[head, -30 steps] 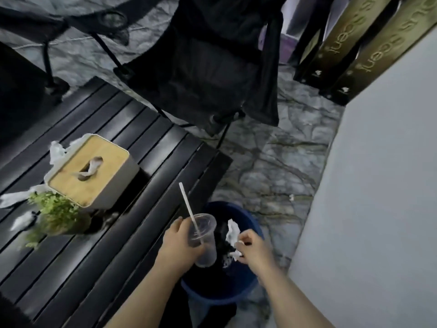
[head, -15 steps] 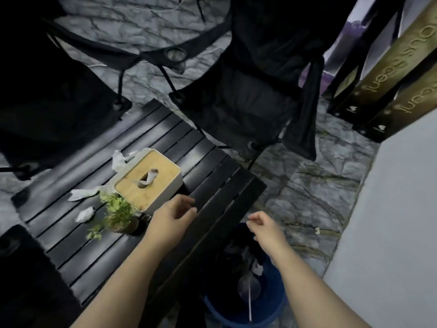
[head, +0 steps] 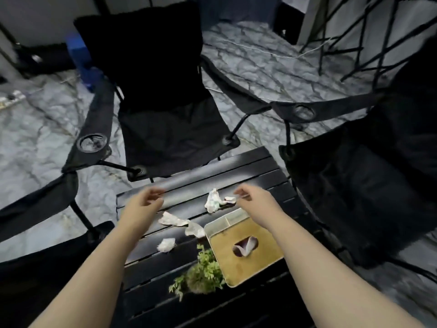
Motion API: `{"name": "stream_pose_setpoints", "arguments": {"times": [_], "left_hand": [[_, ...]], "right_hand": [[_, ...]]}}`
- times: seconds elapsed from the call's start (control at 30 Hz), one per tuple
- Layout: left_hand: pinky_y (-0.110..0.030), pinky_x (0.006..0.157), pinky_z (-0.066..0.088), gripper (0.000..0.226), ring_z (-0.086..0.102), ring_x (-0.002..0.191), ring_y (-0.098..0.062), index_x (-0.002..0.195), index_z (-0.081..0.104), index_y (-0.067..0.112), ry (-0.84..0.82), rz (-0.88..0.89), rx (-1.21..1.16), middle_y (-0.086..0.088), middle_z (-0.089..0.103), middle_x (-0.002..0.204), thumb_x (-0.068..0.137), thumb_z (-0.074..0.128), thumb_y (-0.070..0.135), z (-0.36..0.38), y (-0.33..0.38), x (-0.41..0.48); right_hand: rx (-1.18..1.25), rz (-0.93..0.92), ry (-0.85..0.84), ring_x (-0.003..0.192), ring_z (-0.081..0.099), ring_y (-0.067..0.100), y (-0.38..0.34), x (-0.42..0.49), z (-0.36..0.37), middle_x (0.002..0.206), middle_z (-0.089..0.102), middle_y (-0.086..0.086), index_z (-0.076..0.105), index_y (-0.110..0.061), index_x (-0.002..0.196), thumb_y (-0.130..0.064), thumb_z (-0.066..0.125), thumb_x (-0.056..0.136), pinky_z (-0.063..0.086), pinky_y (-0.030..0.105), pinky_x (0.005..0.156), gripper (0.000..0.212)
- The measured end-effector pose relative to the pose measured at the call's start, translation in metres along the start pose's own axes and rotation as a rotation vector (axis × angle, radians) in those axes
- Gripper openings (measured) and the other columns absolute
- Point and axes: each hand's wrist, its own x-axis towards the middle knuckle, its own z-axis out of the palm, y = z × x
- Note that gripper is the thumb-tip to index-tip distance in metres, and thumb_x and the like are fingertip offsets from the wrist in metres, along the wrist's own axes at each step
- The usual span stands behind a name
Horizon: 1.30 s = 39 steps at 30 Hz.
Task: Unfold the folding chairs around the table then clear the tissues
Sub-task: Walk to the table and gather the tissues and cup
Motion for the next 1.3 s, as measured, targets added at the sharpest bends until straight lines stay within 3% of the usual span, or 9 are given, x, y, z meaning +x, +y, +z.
{"name": "stream_pose_setpoints", "arguments": {"times": [0.17,0.3,0.4,0.5,0.63,0.77,1.07,1.17,1.3], "left_hand": [[-0.022,0.064,0.043,0.033,0.059,0.086,-0.015,0.120,0.057,0.019,-0.109,-0.130,0.251,-0.001,0.055,0.122,0.088,0.055,0.013,0.016,-0.078,0.030],[-0.034,0.111,0.030,0.066,0.024,0.139,-0.021,0.139,0.033,0.037,-0.326,0.074,0.691,0.008,0.017,0.156,0.080,0.061,0.021,0.035,-0.121,0.045],[-0.044,0.111,0.028,0.093,0.003,0.144,-0.021,0.144,0.004,0.044,-0.452,0.142,0.925,0.020,-0.005,0.156,0.074,0.067,0.041,0.043,-0.138,0.047],[-0.045,0.101,0.042,0.112,0.023,0.136,-0.023,0.140,0.003,0.045,-0.443,0.264,0.928,0.016,0.019,0.154,0.060,0.079,0.035,0.046,-0.161,0.050],[-0.028,0.096,0.040,0.076,0.032,0.106,-0.010,0.130,0.046,0.035,-0.341,0.388,0.620,0.008,0.052,0.126,0.065,0.075,0.008,0.049,-0.176,0.059],[-0.025,0.073,0.041,0.033,0.038,0.084,-0.007,0.098,0.068,0.024,-0.262,0.447,0.568,0.002,0.062,0.091,0.076,0.066,0.000,0.051,-0.173,0.062],[-0.022,0.073,0.040,0.017,0.057,0.081,-0.015,0.090,0.070,0.011,0.012,0.240,0.287,0.001,0.059,0.087,0.078,0.067,0.000,0.047,-0.080,0.049],[-0.002,0.065,0.039,0.016,0.054,0.074,0.005,0.091,0.070,0.011,-0.013,0.277,0.260,0.002,0.060,0.086,0.079,0.067,0.001,0.049,-0.026,0.018],[-0.004,0.060,0.043,0.015,0.061,0.072,0.008,0.084,0.063,0.019,-0.095,0.308,0.146,0.007,0.067,0.085,0.080,0.068,0.006,0.073,0.032,-0.044]], "right_hand": [[-0.378,-0.067,-0.234,0.116,0.049,0.026,-0.007,0.076,0.046,0.134,0.048,0.004,0.052,-0.029,0.127,-0.010,0.046,0.087,0.043,0.035,0.091,0.044],[-0.596,-0.050,-0.356,0.133,0.034,0.027,0.002,0.118,0.081,0.146,0.031,0.004,0.041,-0.038,0.136,-0.012,0.043,0.090,0.039,0.042,0.105,0.053],[-0.639,0.002,-0.393,0.124,0.042,0.031,0.010,0.135,0.097,0.140,0.035,0.008,0.050,-0.030,0.128,-0.022,0.054,0.088,0.042,0.041,0.099,0.042],[-0.569,0.034,-0.321,0.096,0.048,0.030,0.017,0.141,0.107,0.117,0.043,0.010,0.053,-0.015,0.102,-0.017,0.054,0.085,0.045,0.036,0.078,0.018],[-0.610,0.076,-0.277,0.085,0.039,0.027,0.018,0.147,0.106,0.099,0.031,0.006,0.036,-0.015,0.067,-0.003,0.046,0.086,0.033,0.030,0.059,0.025],[-0.579,0.028,-0.246,0.084,0.042,0.026,0.014,0.145,0.100,0.099,0.033,0.005,0.047,-0.017,0.076,-0.001,0.043,0.087,0.034,0.031,0.067,0.020],[-0.183,0.006,0.103,0.082,0.052,0.024,-0.001,0.084,0.028,0.092,0.045,0.001,0.064,-0.011,0.083,0.000,0.048,0.081,0.045,0.032,0.068,0.020],[-0.124,0.024,0.153,0.083,0.048,0.019,0.005,0.037,-0.009,0.086,0.043,-0.003,0.063,-0.016,0.080,-0.005,0.054,0.083,0.037,0.027,0.069,0.015],[-0.025,0.106,0.217,0.083,0.049,0.019,0.033,-0.050,-0.044,0.088,0.045,-0.003,0.057,-0.017,0.075,-0.006,0.055,0.082,0.038,0.027,0.061,0.014]]}}
